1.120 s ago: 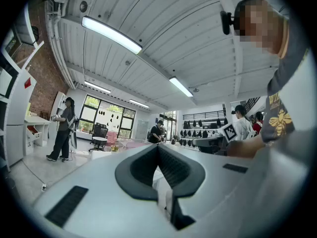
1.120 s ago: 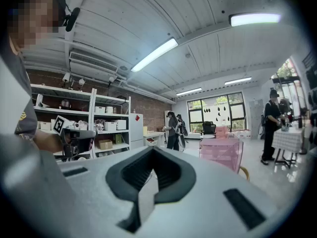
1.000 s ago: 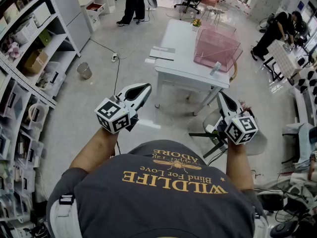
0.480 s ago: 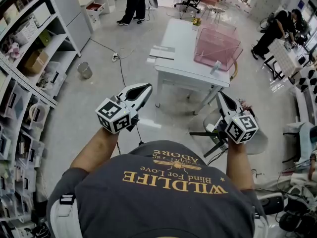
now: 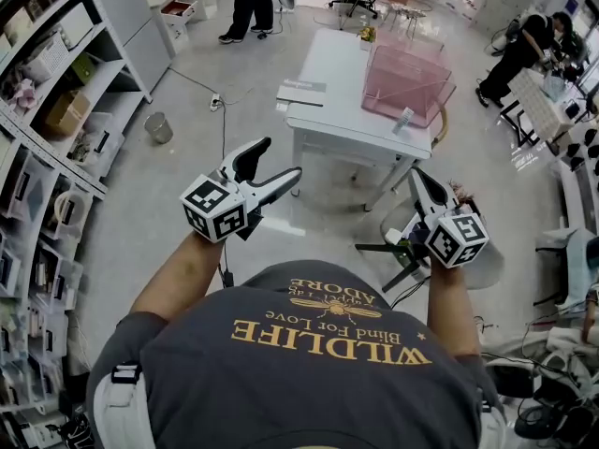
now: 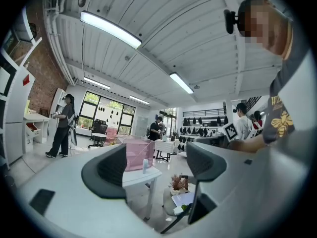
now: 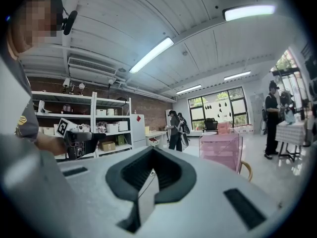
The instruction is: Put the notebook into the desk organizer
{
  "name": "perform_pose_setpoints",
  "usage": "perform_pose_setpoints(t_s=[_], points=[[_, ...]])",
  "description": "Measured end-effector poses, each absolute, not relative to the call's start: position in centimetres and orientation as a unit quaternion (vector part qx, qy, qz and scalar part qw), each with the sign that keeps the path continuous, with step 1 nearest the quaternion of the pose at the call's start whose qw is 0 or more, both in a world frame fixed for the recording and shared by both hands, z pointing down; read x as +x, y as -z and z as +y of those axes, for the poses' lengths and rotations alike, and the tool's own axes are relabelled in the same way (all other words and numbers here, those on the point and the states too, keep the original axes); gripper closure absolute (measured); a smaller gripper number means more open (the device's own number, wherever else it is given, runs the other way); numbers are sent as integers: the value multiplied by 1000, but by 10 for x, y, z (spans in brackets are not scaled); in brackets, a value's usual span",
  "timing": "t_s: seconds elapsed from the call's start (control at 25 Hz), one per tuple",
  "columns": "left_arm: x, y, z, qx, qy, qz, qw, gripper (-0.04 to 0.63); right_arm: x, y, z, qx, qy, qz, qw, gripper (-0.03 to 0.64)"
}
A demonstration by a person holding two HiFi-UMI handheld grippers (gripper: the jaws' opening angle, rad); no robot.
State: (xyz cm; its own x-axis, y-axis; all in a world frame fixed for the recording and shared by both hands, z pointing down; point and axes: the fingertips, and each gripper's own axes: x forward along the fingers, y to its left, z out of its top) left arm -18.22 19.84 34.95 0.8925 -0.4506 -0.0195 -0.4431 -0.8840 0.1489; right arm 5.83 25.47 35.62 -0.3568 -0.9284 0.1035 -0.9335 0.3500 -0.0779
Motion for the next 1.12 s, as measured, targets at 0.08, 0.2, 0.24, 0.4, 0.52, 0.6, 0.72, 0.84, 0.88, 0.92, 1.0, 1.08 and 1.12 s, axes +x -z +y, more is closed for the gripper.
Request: perform_pose_setpoints(t_s=[0.08,0.2,0.24,0.4,0.52,0.6,0.72,0.84,0.88,0.92,1.0,1.08,1.12], points=[[-172,-346,199,970,28,-232,67,216,67,-354,255,564,-62,-823,19,617],[-152,-340,202,970,25,-233,60,213,83,-349,256,560,-60,-826,16,617],[-145,-339,203,970,24,-234,58,212,90,-347,257,558,-58,-827,16,617],[-116,-333,205,969,26,-240,55,213,117,-341,260,555,-48,-830,17,617],[-95,-331,206,967,27,-246,55,213,138,-343,260,554,-50,-831,17,617],[-85,-331,203,966,30,-251,56,213,147,-346,258,550,-52,-833,18,617],[-78,-332,194,963,35,-260,62,213,155,-351,250,544,-51,-837,23,617],[-77,-333,182,962,34,-264,68,213,159,-354,234,543,-57,-838,19,617],[-78,-334,177,962,32,-264,68,213,158,-356,227,542,-59,-838,18,617],[-81,-335,171,962,31,-263,68,212,155,-357,219,542,-61,-838,17,617],[-88,-338,153,962,32,-262,69,213,147,-361,199,542,-62,-838,17,617],[-96,-343,129,963,35,-256,72,213,137,-366,174,544,-63,-836,21,617],[-100,-345,116,965,36,-251,73,213,131,-368,161,546,-62,-835,24,617]])
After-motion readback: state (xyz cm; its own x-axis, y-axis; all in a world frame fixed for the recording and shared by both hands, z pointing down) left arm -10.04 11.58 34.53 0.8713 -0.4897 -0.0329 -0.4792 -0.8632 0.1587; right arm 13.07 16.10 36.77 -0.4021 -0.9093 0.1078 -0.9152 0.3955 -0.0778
